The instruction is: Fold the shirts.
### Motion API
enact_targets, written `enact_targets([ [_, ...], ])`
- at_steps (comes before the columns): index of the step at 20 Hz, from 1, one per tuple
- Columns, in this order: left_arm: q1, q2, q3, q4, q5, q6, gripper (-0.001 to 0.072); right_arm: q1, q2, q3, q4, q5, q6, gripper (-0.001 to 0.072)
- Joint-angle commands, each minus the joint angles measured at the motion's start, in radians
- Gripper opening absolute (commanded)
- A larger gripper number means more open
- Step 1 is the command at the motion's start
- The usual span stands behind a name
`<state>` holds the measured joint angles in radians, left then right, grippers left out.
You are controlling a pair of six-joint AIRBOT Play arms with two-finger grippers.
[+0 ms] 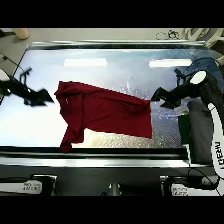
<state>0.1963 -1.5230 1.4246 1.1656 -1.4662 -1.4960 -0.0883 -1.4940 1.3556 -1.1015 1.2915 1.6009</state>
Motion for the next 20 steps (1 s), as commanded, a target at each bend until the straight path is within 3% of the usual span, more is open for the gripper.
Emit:
enact_targets([
  [1, -0.022, 0.089, -0.341, -0.090, 0.170, 0.008, 0.0508, -0.006, 0.012, -0.057, -0.059, 0.096, -0.009, 0.0610],
  [3, -0.039, 0.076, -0.450, -0.154, 0.303, 0.008, 0.0508, -0.006, 0.012, -0.083, -0.059, 0.097, -0.009, 0.0610],
  [6, -0.060, 0.024, -0.480, -0.222, 0.396, 0.060, 0.0496, -0.006, 0.011, -0.092, -0.064, 0.097, -0.009, 0.0611],
  [11, -0.067, 0.004, -0.480, -0.299, 0.551, 0.075, 0.0373, -0.006, 0.011, -0.197, -0.067, 0.084, -0.029, 0.0631],
  [12, -0.064, 0.005, -0.479, -0.299, 0.556, 0.076, 0.0141, -0.006, 0.011, -0.231, -0.067, 0.066, -0.032, 0.0643],
  [13, -0.062, 0.006, -0.473, -0.299, 0.546, 0.098, 0.0027, -0.006, 0.011, -0.262, -0.066, 0.046, -0.032, 0.0643],
  [15, -0.063, 0.018, -0.455, -0.298, 0.520, 0.150, 0.0027, -0.006, 0.011, -0.317, -0.047, 0.003, -0.031, 0.0643],
  [20, -0.063, 0.090, -0.448, -0.298, 0.479, 0.181, 0.0027, -0.006, 0.011, -0.446, 0.040, -0.112, -0.031, 0.0619],
])
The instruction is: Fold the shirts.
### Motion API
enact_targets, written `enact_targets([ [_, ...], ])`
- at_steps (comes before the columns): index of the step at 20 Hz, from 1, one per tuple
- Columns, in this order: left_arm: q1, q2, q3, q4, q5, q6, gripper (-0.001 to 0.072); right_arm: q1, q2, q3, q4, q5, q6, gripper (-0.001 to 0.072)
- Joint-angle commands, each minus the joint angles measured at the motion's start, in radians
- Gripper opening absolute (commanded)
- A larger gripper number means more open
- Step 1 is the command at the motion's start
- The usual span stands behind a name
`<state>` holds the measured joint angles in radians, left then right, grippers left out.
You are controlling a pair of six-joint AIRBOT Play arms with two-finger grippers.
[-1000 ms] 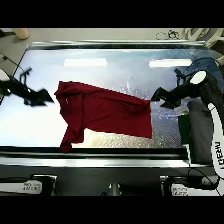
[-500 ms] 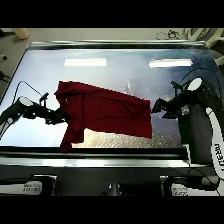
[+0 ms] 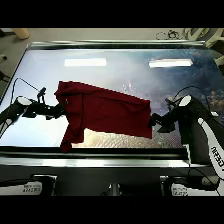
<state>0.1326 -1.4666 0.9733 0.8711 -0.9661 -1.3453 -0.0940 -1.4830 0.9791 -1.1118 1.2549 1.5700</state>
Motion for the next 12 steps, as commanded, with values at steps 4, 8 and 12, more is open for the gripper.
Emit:
enact_targets([
  [4, 0.001, 0.094, 0.003, -0.003, -0.037, 0.031, 0.0027, -0.001, -0.058, -0.106, 0.188, -0.092, -0.042, 0.0599],
  [8, 0.012, 0.181, 0.039, -0.004, -0.062, 0.038, 0.0026, -0.002, -0.053, -0.069, 0.288, -0.084, -0.125, 0.0020],
  [12, 0.076, 0.380, 0.347, -0.003, -0.115, 0.053, 0.0026, -0.002, 0.168, 0.261, 0.262, -0.030, -0.197, 0.0018],
])
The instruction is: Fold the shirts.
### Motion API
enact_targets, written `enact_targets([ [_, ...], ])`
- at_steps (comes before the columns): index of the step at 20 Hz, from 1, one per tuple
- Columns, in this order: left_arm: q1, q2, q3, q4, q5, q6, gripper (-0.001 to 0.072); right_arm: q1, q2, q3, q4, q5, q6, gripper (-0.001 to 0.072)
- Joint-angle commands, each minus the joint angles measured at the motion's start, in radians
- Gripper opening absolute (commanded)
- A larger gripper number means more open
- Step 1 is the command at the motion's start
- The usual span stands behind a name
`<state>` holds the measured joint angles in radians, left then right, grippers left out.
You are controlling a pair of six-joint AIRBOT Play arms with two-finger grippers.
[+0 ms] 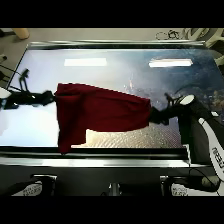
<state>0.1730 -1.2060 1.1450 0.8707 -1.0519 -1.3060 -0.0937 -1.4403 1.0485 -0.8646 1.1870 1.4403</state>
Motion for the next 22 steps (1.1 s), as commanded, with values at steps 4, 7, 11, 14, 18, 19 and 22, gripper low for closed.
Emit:
enact_targets([
  [4, 0.134, 0.330, 0.747, 0.059, 0.115, 0.003, 0.0026, -0.002, 0.458, 0.695, -0.205, -0.208, -0.044, 0.0019],
  [7, 0.192, 0.446, 1.004, 0.256, 0.166, -0.197, 0.0026, -0.002, 0.662, 0.845, -0.375, -0.304, 0.071, 0.0018],
  [11, 0.214, 0.583, 0.987, 0.310, 0.120, -0.272, 0.0026, -0.002, 0.776, 0.847, -0.523, -0.194, 0.235, 0.0019],
  [14, 0.214, 0.574, 0.935, 0.396, -0.022, -0.284, 0.0026, -0.002, 0.727, 0.847, -0.554, -0.048, 0.235, 0.0019],
  [18, 0.214, 0.515, 0.657, 0.406, -0.187, -0.242, 0.0026, -0.002, 0.512, 0.846, -0.547, 0.210, 0.257, 0.0019],
  [19, 0.213, 0.494, 0.557, 0.405, -0.189, -0.238, 0.0026, -0.002, 0.421, 0.842, -0.534, 0.288, 0.257, 0.0019],
  [22, 0.212, 0.401, 0.216, 0.385, -0.100, -0.192, 0.0026, -0.002, 0.145, 0.760, -0.507, 0.357, 0.235, 0.0019],
])
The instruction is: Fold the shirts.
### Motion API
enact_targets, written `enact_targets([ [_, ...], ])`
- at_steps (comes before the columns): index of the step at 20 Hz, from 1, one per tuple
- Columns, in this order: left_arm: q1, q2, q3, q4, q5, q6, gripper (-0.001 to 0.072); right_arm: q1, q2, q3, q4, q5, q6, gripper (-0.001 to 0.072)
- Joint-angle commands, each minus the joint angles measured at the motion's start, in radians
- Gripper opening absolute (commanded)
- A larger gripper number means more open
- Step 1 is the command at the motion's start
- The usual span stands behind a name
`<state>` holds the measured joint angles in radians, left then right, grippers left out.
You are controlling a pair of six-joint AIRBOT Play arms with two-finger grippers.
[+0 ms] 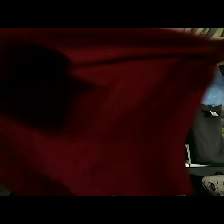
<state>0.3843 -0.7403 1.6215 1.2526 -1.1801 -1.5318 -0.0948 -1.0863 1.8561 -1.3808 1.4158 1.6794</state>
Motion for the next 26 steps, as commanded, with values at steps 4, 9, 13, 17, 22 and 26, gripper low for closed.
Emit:
enact_targets([
  [4, -0.012, -0.296, -0.587, -0.171, 0.311, 0.115, 0.0027, 0.000, -0.539, -0.117, 0.068, -0.066, 0.019, 0.0020],
  [9, -0.068, -0.609, -0.562, -0.311, 0.496, 0.122, 0.0027, 0.000, -0.759, -0.117, 0.330, -0.307, 0.048, 0.0021],
  [13, -0.133, -0.729, -0.514, -0.333, 0.495, 0.122, 0.0028, 0.011, -0.789, -0.117, 0.376, -0.366, 0.048, 0.0021],
  [17, -0.142, -0.745, -0.468, -0.313, 0.427, 0.122, 0.0509, 0.025, -0.774, -0.088, 0.399, -0.341, 0.015, 0.0662],
  [22, 0.019, -0.747, -0.353, -0.017, -0.024, 0.047, 0.0381, -0.030, -0.701, -0.049, 0.192, -0.011, -0.023, 0.0601],
  [26, 0.038, -0.748, -0.537, -0.080, -0.026, 0.098, 0.0534, -0.026, -0.701, -0.153, 0.177, 0.071, -0.035, 0.0541],
])
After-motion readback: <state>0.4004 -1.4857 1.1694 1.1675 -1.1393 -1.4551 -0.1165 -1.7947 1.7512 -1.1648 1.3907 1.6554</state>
